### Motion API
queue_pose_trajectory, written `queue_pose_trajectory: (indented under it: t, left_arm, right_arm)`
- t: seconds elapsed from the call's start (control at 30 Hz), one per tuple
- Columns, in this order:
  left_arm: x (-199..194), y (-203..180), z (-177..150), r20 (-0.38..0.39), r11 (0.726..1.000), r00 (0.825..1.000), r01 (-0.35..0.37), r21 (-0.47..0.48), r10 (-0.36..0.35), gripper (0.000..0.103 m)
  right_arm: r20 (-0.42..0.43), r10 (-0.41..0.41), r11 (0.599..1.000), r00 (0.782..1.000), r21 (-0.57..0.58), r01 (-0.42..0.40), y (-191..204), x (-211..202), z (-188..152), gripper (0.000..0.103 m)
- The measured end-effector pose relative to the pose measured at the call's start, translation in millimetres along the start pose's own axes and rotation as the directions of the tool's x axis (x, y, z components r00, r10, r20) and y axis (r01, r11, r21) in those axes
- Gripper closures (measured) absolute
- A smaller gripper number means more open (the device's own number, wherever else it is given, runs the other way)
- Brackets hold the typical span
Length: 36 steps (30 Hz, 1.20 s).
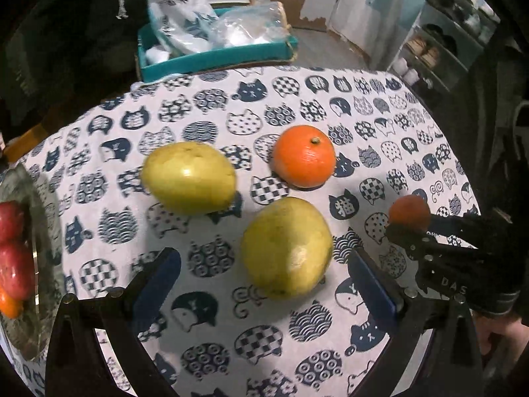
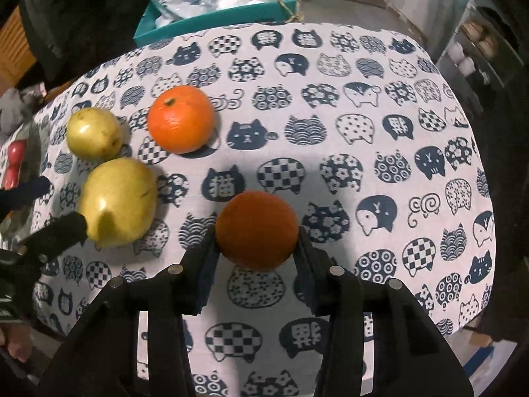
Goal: Organize fruits
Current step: 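Close the left tool on the green pomelo while the right tool holds the tangerine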
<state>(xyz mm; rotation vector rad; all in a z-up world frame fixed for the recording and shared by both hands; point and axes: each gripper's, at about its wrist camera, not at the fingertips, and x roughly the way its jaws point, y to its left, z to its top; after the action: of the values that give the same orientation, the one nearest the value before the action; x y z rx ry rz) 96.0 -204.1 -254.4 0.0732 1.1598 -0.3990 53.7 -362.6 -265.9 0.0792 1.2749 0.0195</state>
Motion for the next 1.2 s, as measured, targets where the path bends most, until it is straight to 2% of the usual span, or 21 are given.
queue_pose_trajectory:
  t: [0.4, 0.57, 0.77, 0.93, 1.2]
  left_arm:
    - [37, -20, 4, -0.047, 0.998, 0.998, -0.038, 0.042, 0.040, 0.002]
    - [46, -23, 4, -0.063, 0.998, 0.997, -0.031, 0.051, 0.035, 0.011]
    - [54, -22, 2, -0.092, 0.999, 0.996, 0.017, 0.035, -0.014, 0.031]
    - [52, -32, -2, -0.075, 0.997, 0.997, -0.011, 0.081, 0.017, 0.032]
    - [32, -32, -6, -0.028, 0.996, 0.999, -0.024, 0.090, 0.027, 0.032]
  right_arm:
    - [0.023, -0.005, 0.998, 1.000, 0.071, 0.003, -28, 1, -1, 0.060]
    - [0.027, 0.005, 0.997, 1.000, 0.080, -0.007, -30, 1, -2, 0.060]
    - [0.029, 0.005, 0.997, 1.000, 0.082, -0.008, -30, 1, -2, 0.060]
    - [0.033, 0.005, 0.997, 0.999, 0.083, -0.008, -29, 3, -1, 0.060]
    - [0.080, 0.003, 0.998, 0.997, 0.069, -0.009, -24, -9, 3, 0.060]
